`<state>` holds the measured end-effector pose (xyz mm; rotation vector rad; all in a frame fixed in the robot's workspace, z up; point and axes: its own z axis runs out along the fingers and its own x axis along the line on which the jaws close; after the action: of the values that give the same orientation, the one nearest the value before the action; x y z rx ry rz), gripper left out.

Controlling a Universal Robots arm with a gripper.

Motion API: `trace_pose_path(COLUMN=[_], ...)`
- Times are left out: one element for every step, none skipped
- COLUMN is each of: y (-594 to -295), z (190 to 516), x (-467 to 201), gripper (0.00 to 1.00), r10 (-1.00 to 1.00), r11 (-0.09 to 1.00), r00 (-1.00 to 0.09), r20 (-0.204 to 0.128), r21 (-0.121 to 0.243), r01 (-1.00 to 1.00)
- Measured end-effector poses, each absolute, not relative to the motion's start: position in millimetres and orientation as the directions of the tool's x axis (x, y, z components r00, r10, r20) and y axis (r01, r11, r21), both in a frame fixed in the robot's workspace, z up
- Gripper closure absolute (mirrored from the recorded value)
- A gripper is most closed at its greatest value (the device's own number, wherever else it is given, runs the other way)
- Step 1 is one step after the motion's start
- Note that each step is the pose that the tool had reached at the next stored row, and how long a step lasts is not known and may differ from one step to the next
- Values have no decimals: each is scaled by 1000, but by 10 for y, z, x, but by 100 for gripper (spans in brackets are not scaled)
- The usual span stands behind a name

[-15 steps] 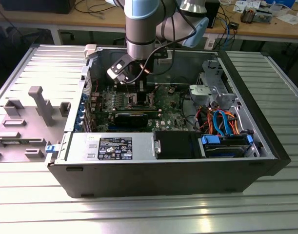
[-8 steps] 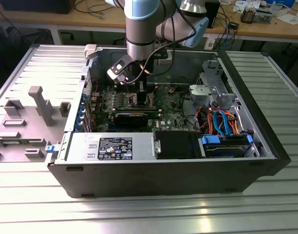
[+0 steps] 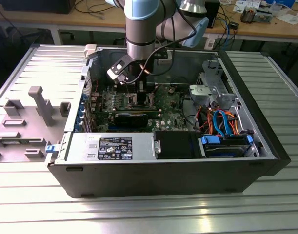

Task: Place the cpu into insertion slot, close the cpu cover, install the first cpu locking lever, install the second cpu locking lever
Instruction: 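Place the cpu into insertion slot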

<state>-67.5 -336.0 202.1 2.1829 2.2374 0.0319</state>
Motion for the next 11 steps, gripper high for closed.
trace_pose_path(y=[-3360,-3361,-3361,-3361,-3362,-3362,-3362,-3364,-3366,-3366,-3367], z=[2024,2025,2023,2021,2020,2018,2017,2014,2011,2010,2010], x=[-676,-677,-678,-679,-679,-680,-680,-681,-682,-681,-682], gripper=[45,45,45,45,45,45,45,45,45,45,45], r10=[1000,1000,1000,1000,1000,1000,1000,1000,1000,1000,1000], r11=[25,25,25,24,24,23,22,21,20,20,20], r00=[-25,-25,-25,-24,-24,-23,-23,-21,-20,-20,-20], r20=[3,3,3,2,2,2,3,2,3,3,2], r21=[25,25,25,25,25,25,25,25,25,25,25], r01=[999,999,999,999,999,999,999,999,999,999,999])
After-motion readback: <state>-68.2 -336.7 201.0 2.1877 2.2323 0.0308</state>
